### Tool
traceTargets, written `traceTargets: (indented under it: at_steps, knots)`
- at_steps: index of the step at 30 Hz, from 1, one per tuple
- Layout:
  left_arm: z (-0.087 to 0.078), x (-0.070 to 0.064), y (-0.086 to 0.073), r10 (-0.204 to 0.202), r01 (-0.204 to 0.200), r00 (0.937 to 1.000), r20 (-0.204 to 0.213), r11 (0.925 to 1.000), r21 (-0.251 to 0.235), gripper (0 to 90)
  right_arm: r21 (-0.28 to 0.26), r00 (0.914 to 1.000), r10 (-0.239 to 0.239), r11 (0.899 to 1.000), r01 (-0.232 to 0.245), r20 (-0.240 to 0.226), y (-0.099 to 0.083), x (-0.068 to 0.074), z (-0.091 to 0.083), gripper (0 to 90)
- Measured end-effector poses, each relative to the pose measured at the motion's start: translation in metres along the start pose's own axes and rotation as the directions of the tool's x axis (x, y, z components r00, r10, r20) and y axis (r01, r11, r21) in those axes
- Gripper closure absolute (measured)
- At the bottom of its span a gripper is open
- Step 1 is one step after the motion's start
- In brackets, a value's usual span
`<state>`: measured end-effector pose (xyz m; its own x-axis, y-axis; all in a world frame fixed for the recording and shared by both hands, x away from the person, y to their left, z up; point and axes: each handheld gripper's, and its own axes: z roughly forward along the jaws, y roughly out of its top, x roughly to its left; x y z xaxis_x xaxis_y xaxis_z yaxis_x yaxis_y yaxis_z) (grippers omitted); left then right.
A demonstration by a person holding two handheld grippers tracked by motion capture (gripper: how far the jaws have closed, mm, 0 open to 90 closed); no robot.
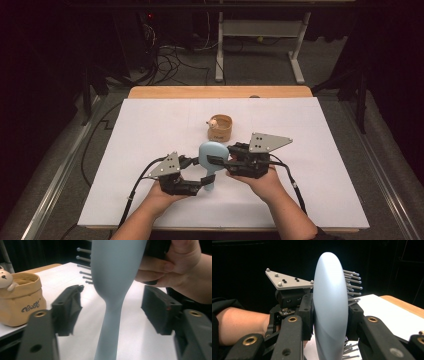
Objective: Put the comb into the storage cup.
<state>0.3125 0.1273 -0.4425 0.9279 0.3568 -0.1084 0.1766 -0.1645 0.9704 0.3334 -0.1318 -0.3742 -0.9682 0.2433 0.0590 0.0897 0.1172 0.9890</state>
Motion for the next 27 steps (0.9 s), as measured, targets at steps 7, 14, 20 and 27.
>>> traceTargets:
  at_steps: [7,14,20,27]
  knots:
    - [-0.001,0.002,0.0,-0.011,0.011,0.9995,-0.029,0.9999,-0.005,17.5,0.007,0.9998,-0.002,1.0,0.002,0.019,0.001,-0.001,-0.003,67.1]
    - [-0.003,0.004,-0.002,-0.009,0.007,0.9968,-0.08,0.9996,-0.029,7.7,0.012,0.999,-0.012,1.0,0.012,0.044,0.0,-0.002,-0.007,67.1]
    - [-0.007,0.008,-0.001,-0.016,0.013,0.9942,-0.107,0.9994,-0.032,3.5,0.013,0.9976,-0.013,1.0,0.012,0.067,-0.001,-0.003,-0.011,67.0]
    - [-0.011,0.013,-0.004,-0.025,0.021,0.9888,-0.147,0.9994,-0.029,0.6,0.007,0.9951,-0.018,1.0,0.017,0.097,-0.001,-0.005,-0.019,66.9]
